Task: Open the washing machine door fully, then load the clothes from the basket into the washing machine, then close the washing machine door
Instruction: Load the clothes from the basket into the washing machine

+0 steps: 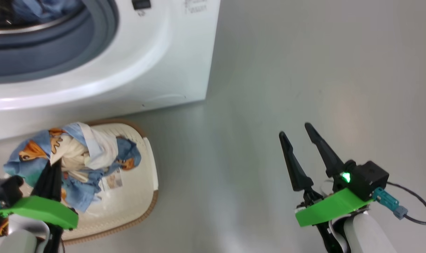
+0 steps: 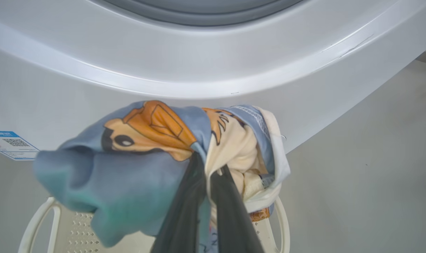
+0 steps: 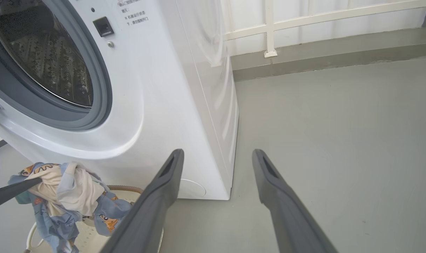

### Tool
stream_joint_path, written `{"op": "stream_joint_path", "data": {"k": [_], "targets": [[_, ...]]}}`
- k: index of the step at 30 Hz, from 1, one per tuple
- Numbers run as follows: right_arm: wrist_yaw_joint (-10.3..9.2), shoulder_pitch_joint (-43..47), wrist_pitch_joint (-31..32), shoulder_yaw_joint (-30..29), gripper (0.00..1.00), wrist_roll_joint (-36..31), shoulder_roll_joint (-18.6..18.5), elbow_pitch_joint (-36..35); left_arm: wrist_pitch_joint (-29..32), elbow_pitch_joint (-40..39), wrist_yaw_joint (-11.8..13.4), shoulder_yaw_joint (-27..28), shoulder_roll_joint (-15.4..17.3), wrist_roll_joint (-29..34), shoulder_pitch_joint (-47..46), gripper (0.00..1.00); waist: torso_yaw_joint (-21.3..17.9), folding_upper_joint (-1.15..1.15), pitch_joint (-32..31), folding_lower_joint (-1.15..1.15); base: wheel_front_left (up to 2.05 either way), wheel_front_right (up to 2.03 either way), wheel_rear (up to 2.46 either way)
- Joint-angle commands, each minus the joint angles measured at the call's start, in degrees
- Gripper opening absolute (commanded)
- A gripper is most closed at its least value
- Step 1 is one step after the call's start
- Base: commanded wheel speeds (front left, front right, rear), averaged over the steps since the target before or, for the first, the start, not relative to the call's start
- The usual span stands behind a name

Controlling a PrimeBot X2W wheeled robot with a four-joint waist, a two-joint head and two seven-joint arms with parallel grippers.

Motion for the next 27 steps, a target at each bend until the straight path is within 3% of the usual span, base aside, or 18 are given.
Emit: {"op": "stream_joint_path", "data": {"k": [1,13,18,27], "targets": [[0.09,1.47,-0.27,0.93,1.00,-0.25,0.13,-0.81,-0.69,-1.96,-0.16,2.85,1.53,1.32,1.17,0.00,2.24,0.00,-5.75,0.00,0.00,0.00,0.00],[0.09,5.99,-0.27,-0.75,1.00,-1.07,0.13,2.04,-0.70,-17.66,-0.16,13.68,-5.89,14.00,13.67,0.00,4.61,0.00,-17.06,0.00,0.00,0.00,0.00],[0.09,7.79,-0.27,-1.32,1.00,-1.01,0.13,2.87,-0.70,-23.58,-0.16,14.29,-7.44,19.45,18.35,0.00,5.72,0.00,-20.77,0.00,0.00,0.00,0.00],[0.09,10.57,-0.27,-2.04,1.00,-0.87,0.13,3.68,-0.70,-28.73,-0.16,16.04,-9.75,23.22,24.83,0.00,6.68,0.00,-25.83,0.00,0.00,0.00,0.00]]}}
